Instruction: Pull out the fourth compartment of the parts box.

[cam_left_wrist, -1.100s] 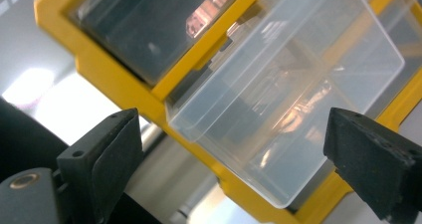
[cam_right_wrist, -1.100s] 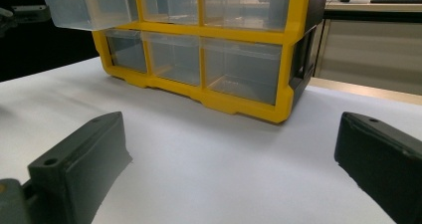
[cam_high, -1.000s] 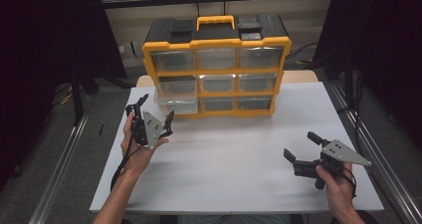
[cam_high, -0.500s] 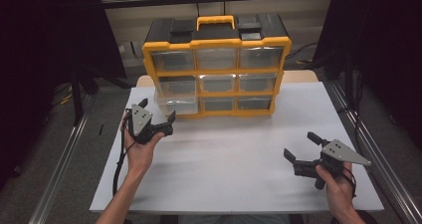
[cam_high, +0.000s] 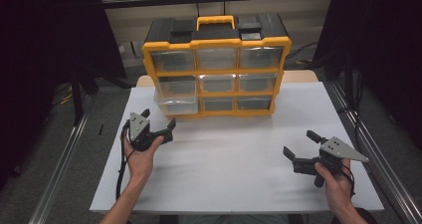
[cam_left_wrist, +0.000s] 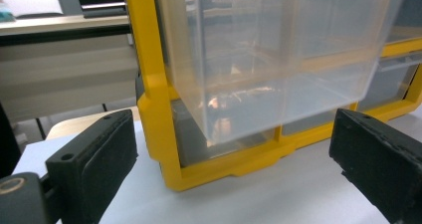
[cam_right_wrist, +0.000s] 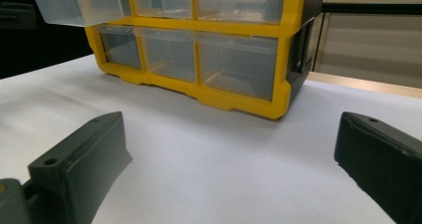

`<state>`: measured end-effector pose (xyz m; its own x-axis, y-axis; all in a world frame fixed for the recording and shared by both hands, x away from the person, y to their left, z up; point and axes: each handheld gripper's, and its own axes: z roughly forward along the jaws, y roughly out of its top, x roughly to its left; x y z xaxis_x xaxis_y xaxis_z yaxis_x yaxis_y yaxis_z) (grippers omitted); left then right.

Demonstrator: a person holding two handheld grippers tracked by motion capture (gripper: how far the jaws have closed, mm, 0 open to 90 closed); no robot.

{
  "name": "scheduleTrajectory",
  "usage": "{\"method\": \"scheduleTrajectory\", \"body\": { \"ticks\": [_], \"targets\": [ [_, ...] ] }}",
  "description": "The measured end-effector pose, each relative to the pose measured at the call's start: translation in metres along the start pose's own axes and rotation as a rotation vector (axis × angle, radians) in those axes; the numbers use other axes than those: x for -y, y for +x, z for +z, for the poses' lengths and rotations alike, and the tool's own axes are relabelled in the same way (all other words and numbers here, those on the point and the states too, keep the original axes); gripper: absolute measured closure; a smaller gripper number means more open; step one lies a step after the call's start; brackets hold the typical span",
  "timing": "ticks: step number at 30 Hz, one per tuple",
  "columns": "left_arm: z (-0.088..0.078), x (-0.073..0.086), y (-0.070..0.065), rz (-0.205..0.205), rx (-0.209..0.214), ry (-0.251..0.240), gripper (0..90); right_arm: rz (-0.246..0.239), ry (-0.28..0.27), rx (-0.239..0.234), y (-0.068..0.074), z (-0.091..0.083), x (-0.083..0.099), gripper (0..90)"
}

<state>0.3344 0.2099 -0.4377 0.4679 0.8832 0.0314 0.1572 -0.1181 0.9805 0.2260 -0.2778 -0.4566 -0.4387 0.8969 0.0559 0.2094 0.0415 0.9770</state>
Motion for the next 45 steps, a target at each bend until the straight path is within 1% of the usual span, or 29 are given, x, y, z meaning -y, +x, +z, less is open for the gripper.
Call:
{"method": "scheduleTrajectory", "body": {
  "ticks": [1, 3, 4, 5, 6, 7, 9, 10, 12, 15, 16, 19, 21, 22, 24, 26, 27, 29, 30, 31, 32, 34, 35, 36, 37, 39, 40, 41, 45],
  "targets": [
    [-0.002, 0.003, -0.001, -0.009, -0.017, -0.002, 4.2, 0.002, -0.002, 0.004, 0.000, 0.000, 0.000, 0.2],
    [-0.006, 0.008, 0.001, -0.013, -0.017, 0.005, 4.3, 0.002, -0.003, 0.006, 0.001, 0.000, -0.001, 0.3],
    [-0.008, 0.010, 0.000, -0.028, -0.020, -0.006, 4.2, -0.007, -0.005, 0.009, 0.001, 0.000, -0.001, 0.2],
    [-0.010, 0.011, 0.001, -0.021, -0.011, -0.002, 4.2, -0.008, -0.004, 0.009, 0.001, -0.001, -0.001, 0.2],
    [-0.012, 0.012, 0.000, -0.039, -0.003, 0.001, 4.1, -0.007, -0.004, 0.008, 0.002, 0.000, -0.001, 0.3],
    [-0.015, 0.013, 0.000, -0.030, 0.002, 0.008, 4.1, -0.008, -0.004, 0.010, 0.002, -0.001, -0.002, 0.3],
    [-0.019, 0.013, 0.000, -0.054, 0.015, -0.001, 4.1, -0.007, -0.004, 0.014, 0.002, -0.001, -0.002, 0.2],
    [-0.021, 0.013, -0.002, -0.083, 0.024, -0.009, 4.1, -0.006, -0.001, 0.013, 0.002, -0.001, -0.002, 0.3],
    [-0.025, 0.011, -0.002, -0.049, 0.025, -0.007, 3.7, -0.005, -0.004, 0.016, 0.001, 0.000, -0.001, 0.2],
    [-0.029, 0.013, -0.003, -0.032, 0.047, -0.007, 2.6, -0.002, -0.003, 0.017, 0.001, -0.001, -0.001, 0.2],
    [-0.030, 0.014, -0.003, -0.053, 0.060, -0.011, 2.2, 0.000, -0.002, 0.017, 0.001, -0.001, -0.001, 0.2],
    [-0.036, 0.014, -0.003, -0.065, 0.074, -0.015, 1.9, -0.003, -0.004, 0.015, 0.001, -0.002, -0.001, 0.2],
    [-0.041, 0.017, -0.003, -0.095, 0.081, -0.032, 2.7, 0.003, -0.005, 0.020, 0.001, -0.003, -0.001, 0.2],
    [-0.045, 0.018, -0.003, -0.102, 0.091, -0.032, 3.7, 0.006, -0.005, 0.021, 0.001, -0.003, -0.001, 0.2],
    [-0.051, 0.021, -0.003, -0.093, 0.084, -0.016, 3.8, 0.005, -0.004, 0.018, 0.001, -0.005, -0.001, 0.2],
    [-0.054, 0.024, -0.003, -0.113, 0.100, -0.021, 3.7, 0.005, -0.009, 0.021, 0.001, -0.005, -0.001, 0.2],
    [-0.056, 0.024, -0.003, -0.119, 0.095, -0.017, 3.7, 0.006, -0.008, 0.022, 0.001, -0.005, -0.001, 0.2],
    [-0.060, 0.025, -0.001, -0.104, 0.083, -0.002, 3.7, 0.009, -0.007, 0.028, 0.000, -0.005, -0.001, 0.3],
    [-0.060, 0.025, -0.001, -0.113, 0.080, -0.015, 3.6, 0.007, -0.009, 0.024, 0.001, -0.006, -0.001, 0.3],
    [-0.063, 0.025, 0.001, -0.094, 0.060, -0.004, 3.6, 0.009, -0.005, 0.023, 0.001, -0.006, -0.001, 0.3],
    [-0.065, 0.025, 0.001, -0.096, 0.064, -0.004, 3.6, 0.009, -0.005, 0.024, 0.001, -0.007, 0.000, 0.2],
    [-0.070, 0.026, 0.003, -0.074, 0.054, 0.002, 3.6, 0.006, -0.005, 0.024, 0.001, -0.008, 0.000, 0.3],
    [-0.073, 0.026, 0.003, -0.050, 0.032, 0.011, 3.6, 0.014, -0.008, 0.024, 0.001, -0.009, 0.000, 0.2],
    [-0.075, 0.026, 0.004, -0.044, 0.039, 0.016, 3.6, 0.011, -0.010, 0.030, 0.000, -0.010, 0.000, 0.2],
    [-0.078, 0.026, 0.005, -0.020, 0.030, 0.018, 3.6, 0.012, -0.010, 0.028, 0.000, -0.011, 0.000, 0.2],
    [-0.082, 0.027, 0.005, -0.033, 0.031, 0.016, 3.7, 0.013, -0.008, 0.034, -0.001, -0.012, 0.000, 0.2],
    [-0.085, 0.028, 0.004, -0.036, 0.016, 0.017, 3.7, 0.016, -0.011, 0.037, -0.001, -0.011, 0.000, 0.3],
    [-0.088, 0.029, 0.005, -0.023, 0.016, 0.022, 3.7, 0.019, -0.009, 0.040, -0.001, -0.012, 0.000, 0.3],
    [-0.092, 0.030, 0.004, -0.044, 0.005, 0.027, 3.7, 0.013, -0.005, 0.041, -0.001, -0.012, 0.001, 0.2]
  ]
}}
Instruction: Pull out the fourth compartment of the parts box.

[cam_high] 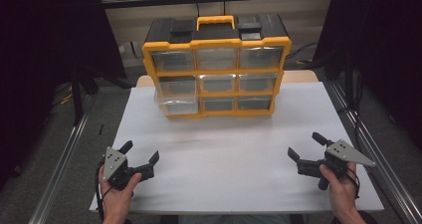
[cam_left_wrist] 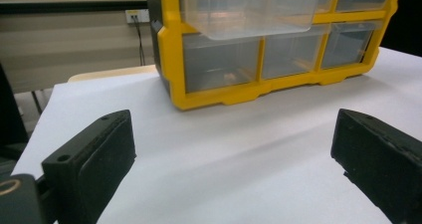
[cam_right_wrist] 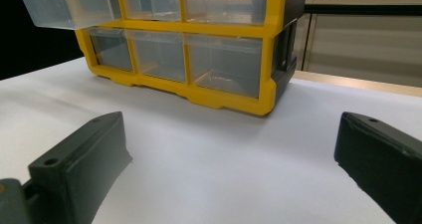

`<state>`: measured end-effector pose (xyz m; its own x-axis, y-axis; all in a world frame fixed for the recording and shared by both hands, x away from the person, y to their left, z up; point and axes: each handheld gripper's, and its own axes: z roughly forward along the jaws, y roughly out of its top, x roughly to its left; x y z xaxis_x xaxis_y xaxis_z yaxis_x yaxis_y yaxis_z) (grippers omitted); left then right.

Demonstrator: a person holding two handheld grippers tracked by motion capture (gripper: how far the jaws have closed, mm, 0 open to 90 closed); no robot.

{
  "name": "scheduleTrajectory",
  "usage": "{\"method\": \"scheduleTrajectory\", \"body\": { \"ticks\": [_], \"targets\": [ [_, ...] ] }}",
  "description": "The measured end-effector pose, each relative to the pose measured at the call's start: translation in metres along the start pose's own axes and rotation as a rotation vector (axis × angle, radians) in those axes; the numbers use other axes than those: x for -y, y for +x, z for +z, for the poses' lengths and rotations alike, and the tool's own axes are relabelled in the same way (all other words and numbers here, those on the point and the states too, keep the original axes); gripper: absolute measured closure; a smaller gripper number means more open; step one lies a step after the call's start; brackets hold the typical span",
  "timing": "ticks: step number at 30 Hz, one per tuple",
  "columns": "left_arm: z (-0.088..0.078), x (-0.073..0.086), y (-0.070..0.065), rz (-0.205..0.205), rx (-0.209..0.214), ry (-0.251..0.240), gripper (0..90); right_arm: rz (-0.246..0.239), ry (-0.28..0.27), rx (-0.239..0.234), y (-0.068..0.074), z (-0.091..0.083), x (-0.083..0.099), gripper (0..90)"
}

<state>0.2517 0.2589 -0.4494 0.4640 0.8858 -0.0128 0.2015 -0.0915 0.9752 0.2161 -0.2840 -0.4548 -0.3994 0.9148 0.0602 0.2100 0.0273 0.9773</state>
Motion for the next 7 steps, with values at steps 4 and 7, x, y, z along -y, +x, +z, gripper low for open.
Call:
{"method": "scheduleTrajectory", "body": {
  "ticks": [4, 7],
  "targets": [
    [0.0032, -0.0015, 0.0008, 0.001, -0.003, 0.001, 3.7, -0.006, 0.002, 0.003, 0.0000, 0.0011, 0.0001, 0.2],
    [0.0036, -0.0030, 0.0012, 0.004, -0.011, -0.004, 3.6, -0.005, 0.006, 0.000, -0.0001, 0.0017, 0.0000, 0.2]
  ]
}}
